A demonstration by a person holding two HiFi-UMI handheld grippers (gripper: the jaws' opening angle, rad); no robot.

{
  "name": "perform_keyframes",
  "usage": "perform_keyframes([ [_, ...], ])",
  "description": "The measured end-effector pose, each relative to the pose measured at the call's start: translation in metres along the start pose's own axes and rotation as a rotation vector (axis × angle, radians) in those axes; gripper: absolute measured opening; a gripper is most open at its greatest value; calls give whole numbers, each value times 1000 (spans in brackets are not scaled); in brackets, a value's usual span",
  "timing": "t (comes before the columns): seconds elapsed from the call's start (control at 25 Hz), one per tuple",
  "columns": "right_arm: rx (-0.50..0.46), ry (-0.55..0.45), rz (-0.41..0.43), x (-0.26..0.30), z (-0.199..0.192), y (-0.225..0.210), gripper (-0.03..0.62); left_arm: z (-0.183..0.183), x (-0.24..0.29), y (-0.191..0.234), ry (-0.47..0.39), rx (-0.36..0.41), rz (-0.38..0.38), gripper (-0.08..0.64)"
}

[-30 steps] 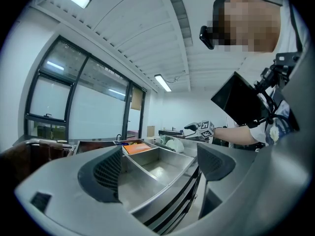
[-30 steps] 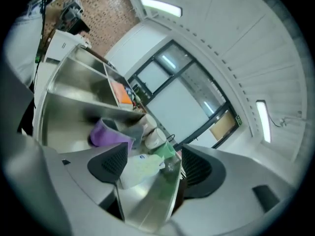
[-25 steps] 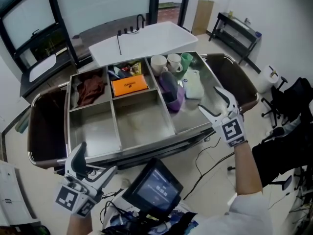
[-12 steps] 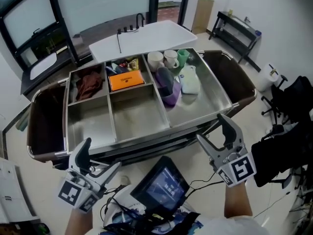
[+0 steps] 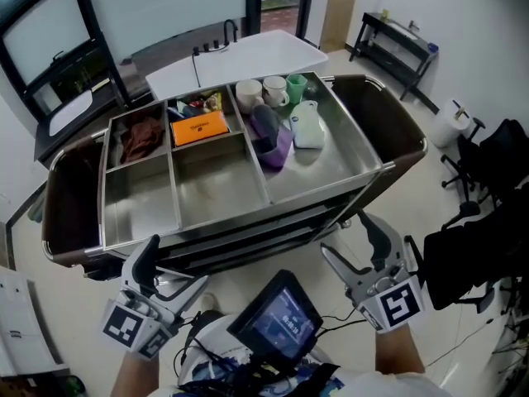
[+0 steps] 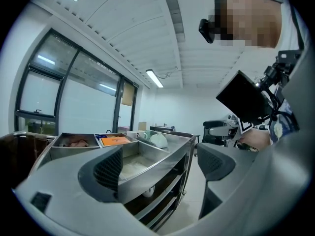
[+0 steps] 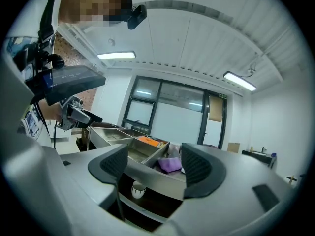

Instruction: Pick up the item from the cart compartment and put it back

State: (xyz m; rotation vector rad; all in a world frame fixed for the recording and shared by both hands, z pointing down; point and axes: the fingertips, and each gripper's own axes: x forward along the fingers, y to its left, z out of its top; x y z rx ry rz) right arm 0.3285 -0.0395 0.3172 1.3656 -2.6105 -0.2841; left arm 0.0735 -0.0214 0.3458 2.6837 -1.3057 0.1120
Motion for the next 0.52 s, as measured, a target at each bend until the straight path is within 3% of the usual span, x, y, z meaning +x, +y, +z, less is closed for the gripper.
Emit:
perform_keyframes([
  [0.16, -12, -4, 7, -14, 4, 1, 362, 1, -3, -11, -4, 4, 14, 474],
  [0.32, 50, 17, 6, -23, -2, 6, 362, -4, -7, -18, 7, 8, 22, 474],
  [0.52, 61, 19, 22, -35, -4, 13, 362, -8, -13, -27, 25, 10, 28, 474],
])
